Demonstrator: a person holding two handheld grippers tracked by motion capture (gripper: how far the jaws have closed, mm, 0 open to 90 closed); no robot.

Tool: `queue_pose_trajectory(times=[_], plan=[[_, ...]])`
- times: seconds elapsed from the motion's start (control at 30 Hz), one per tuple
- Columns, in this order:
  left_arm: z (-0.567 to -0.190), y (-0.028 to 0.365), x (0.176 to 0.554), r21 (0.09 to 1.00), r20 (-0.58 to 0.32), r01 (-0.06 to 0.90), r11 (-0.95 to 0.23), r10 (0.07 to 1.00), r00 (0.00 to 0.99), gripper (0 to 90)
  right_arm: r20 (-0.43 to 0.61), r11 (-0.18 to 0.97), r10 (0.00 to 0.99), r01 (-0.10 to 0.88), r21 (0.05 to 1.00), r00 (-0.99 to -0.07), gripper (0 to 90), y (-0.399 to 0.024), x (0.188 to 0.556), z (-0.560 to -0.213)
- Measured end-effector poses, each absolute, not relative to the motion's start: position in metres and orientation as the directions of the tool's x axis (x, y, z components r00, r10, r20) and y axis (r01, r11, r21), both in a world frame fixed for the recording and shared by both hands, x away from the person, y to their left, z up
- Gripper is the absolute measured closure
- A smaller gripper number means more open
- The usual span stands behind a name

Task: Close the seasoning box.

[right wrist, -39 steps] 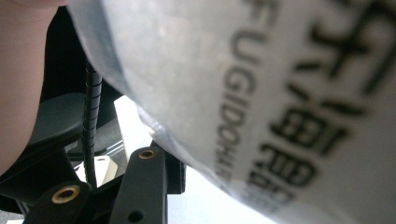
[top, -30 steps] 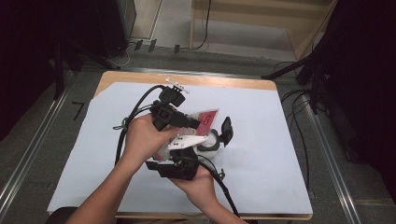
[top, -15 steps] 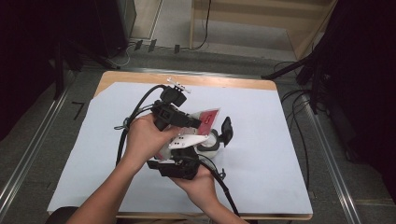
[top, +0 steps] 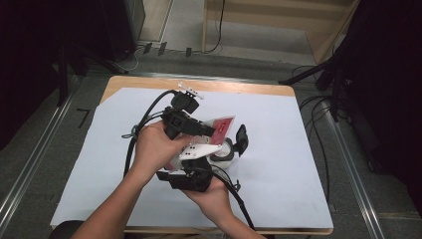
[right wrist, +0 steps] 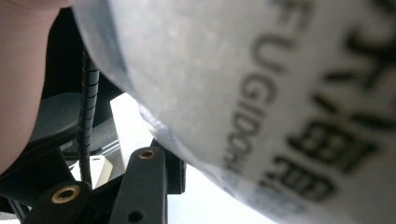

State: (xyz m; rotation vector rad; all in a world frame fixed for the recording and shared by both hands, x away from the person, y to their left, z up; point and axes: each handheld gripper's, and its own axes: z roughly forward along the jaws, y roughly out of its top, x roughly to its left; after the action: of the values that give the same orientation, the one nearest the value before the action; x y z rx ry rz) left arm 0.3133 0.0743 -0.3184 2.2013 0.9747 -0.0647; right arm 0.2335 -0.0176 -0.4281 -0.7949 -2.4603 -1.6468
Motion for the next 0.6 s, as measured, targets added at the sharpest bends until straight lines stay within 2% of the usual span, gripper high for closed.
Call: queue_pose_trajectory(times=[0.6], plan=[[-0.3179, 0.0744, 0.3130, 0.607, -0.303, 0.650, -0.457, 0.623, 0.721, 75.4, 0.326, 0.300, 0.382, 0.450, 0.841, -0.864, 63.4, -0.0161, 0.2321, -0.4270]])
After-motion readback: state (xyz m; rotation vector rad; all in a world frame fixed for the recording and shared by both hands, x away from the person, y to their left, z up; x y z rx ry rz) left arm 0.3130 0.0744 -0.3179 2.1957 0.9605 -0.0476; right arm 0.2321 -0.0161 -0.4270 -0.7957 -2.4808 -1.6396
